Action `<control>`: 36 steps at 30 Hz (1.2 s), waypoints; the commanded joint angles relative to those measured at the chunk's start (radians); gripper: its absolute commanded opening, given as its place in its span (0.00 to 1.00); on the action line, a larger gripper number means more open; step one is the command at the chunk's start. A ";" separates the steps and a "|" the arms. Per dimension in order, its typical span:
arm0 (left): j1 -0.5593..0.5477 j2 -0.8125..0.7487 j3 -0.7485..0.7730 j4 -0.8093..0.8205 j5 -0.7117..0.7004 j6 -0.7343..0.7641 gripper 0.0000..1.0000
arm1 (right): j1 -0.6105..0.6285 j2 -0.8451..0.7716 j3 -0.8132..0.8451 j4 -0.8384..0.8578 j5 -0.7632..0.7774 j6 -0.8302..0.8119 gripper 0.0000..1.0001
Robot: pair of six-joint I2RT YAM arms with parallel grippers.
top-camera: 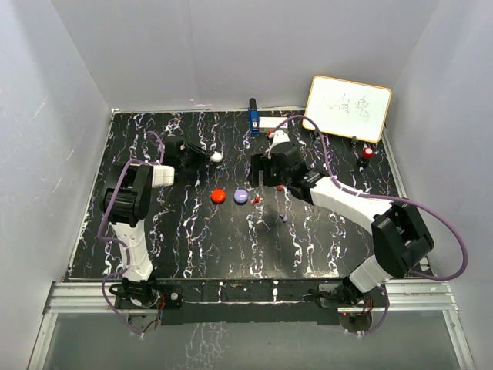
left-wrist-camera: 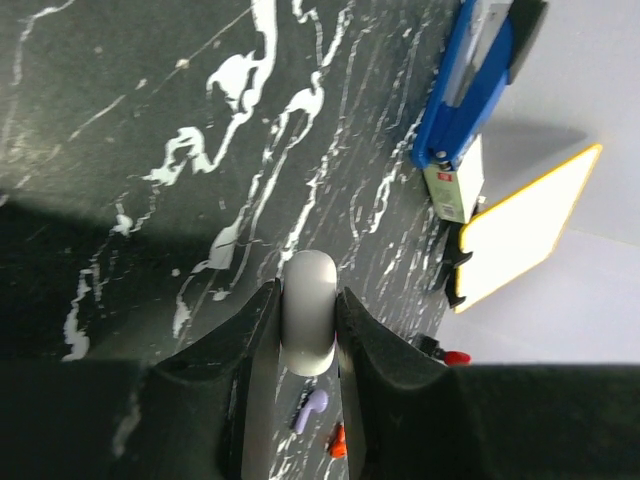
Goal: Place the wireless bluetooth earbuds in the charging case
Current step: Place the charging case at the center of the board, then pick up the charging case at the center of the board.
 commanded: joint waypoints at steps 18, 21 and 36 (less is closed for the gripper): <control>0.074 -0.060 -0.004 -0.119 0.066 0.094 0.64 | 0.068 0.266 0.270 -0.035 -0.233 -0.073 0.77; 0.089 -0.151 -0.032 -0.167 0.041 0.126 0.72 | 0.081 0.350 0.360 -0.063 -0.250 -0.085 0.77; 0.091 -0.782 -0.339 -0.360 0.101 0.327 0.99 | 0.119 0.556 0.479 -0.101 -0.304 -0.064 0.76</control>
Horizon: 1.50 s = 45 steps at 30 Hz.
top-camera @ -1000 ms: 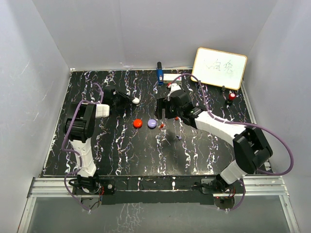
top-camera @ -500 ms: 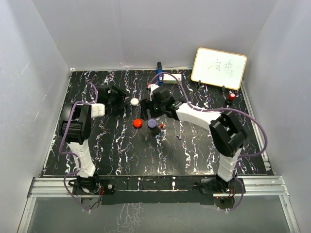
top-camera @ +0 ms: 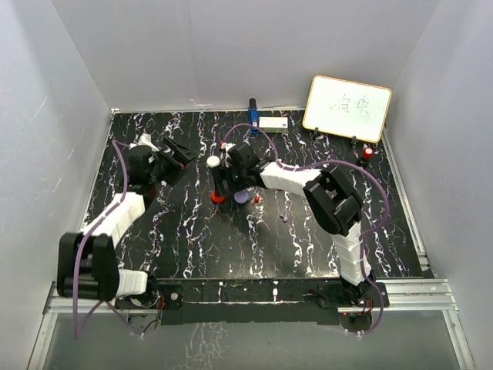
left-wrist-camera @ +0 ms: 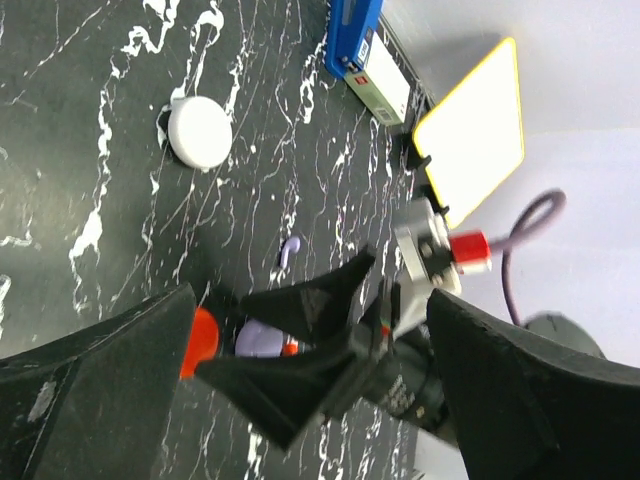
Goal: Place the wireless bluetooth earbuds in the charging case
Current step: Pick up the charging case at the center of the board.
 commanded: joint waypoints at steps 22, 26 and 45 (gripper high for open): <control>0.000 -0.451 -0.087 -0.473 -0.107 0.161 0.99 | 0.154 -0.067 -0.008 0.069 -0.007 0.104 0.75; 0.000 -0.452 -0.110 -0.464 -0.110 0.137 0.98 | 0.143 -0.106 -0.013 0.045 0.059 0.089 0.75; 0.000 -0.438 -0.185 -0.375 -0.052 0.080 0.91 | 0.082 0.026 0.129 -0.016 0.025 -0.002 0.75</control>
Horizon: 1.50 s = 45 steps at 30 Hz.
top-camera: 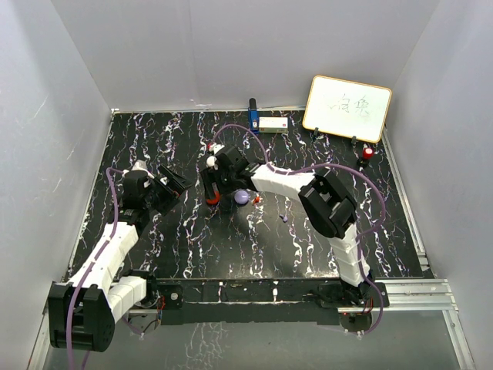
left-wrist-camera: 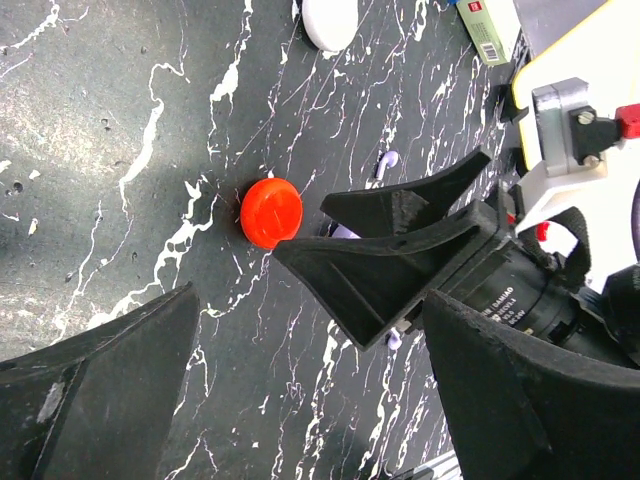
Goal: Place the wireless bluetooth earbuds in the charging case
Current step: Pick up the charging case at the center of the board.
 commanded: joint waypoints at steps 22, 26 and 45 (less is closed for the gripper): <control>0.042 -0.053 0.028 -0.041 0.011 0.002 0.91 | 0.058 0.028 0.061 0.055 -0.121 0.011 0.75; 0.066 -0.059 0.020 -0.047 0.026 0.000 0.91 | 0.062 0.009 0.063 0.059 -0.105 0.009 0.75; 0.098 0.043 0.013 0.068 0.170 -0.024 0.88 | 0.054 0.037 0.082 0.031 0.079 -0.242 0.76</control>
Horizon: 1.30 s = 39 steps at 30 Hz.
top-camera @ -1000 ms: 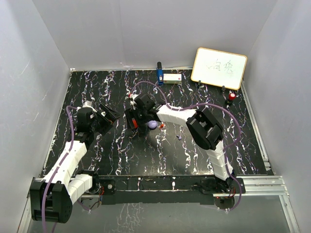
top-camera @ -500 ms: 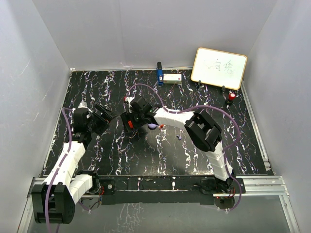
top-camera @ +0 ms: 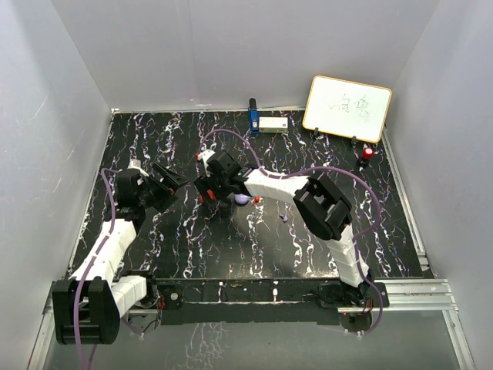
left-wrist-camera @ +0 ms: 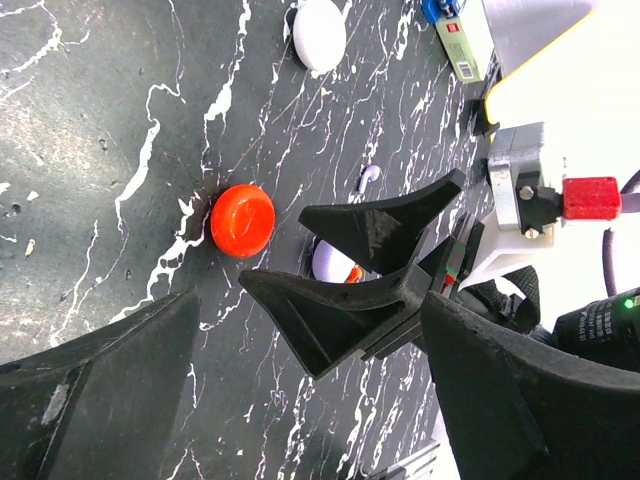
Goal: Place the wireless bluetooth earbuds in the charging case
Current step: Pick up the charging case at the center of the board.
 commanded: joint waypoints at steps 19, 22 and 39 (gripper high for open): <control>0.081 -0.006 -0.001 0.009 0.154 -0.031 0.86 | 0.008 0.071 0.032 0.128 -0.049 -0.138 0.71; 0.096 -0.010 -0.007 0.009 0.167 -0.032 0.85 | 0.013 0.081 0.033 0.126 -0.042 -0.144 0.69; 0.127 0.078 -0.044 0.142 0.275 -0.067 0.81 | 0.021 -0.027 -0.114 0.228 0.039 -0.146 0.17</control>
